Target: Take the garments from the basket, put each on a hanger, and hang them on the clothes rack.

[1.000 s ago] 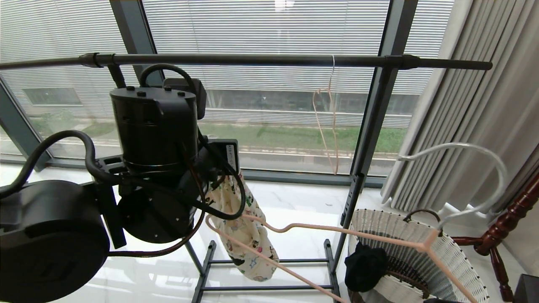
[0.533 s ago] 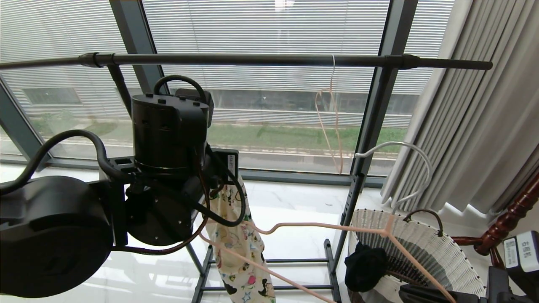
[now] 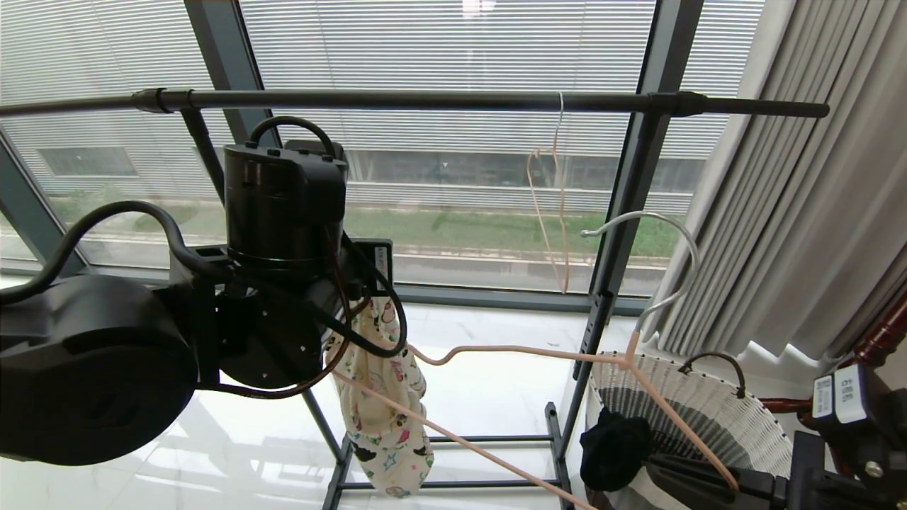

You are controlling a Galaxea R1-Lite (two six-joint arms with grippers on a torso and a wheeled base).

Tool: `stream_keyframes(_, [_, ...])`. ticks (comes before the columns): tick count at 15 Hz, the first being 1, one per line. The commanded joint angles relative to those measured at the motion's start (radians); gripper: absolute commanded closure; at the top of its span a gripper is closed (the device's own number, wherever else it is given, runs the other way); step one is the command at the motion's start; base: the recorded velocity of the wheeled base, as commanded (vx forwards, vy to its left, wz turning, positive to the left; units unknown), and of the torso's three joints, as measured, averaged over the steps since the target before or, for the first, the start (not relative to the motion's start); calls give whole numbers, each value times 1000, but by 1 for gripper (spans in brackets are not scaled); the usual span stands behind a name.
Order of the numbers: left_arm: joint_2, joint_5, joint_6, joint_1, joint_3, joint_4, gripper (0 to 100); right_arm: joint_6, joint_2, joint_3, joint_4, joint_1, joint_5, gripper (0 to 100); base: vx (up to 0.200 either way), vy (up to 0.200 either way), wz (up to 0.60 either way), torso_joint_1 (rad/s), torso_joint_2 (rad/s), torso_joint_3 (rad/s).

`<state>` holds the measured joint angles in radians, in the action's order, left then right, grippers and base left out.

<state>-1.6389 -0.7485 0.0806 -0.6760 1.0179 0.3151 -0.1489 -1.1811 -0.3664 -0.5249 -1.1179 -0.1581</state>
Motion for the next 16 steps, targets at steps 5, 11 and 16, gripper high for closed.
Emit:
stream_keyframes(5, [59,305,-21,30,-24,-1,100,-1,-94,-14,-40,0,0,100,0,0,0,0,0,0])
stream_keyframes(11, [80,373,-84,142,-61,12,100,-31,-129,-5,-75,23,-35,100,0,0,0,0,0,0])
stream_keyframes(16, [80,371,-48,133,-64,25,100,-34,-177,-42,-126,29,-40,100,0,0,0,0,0,0])
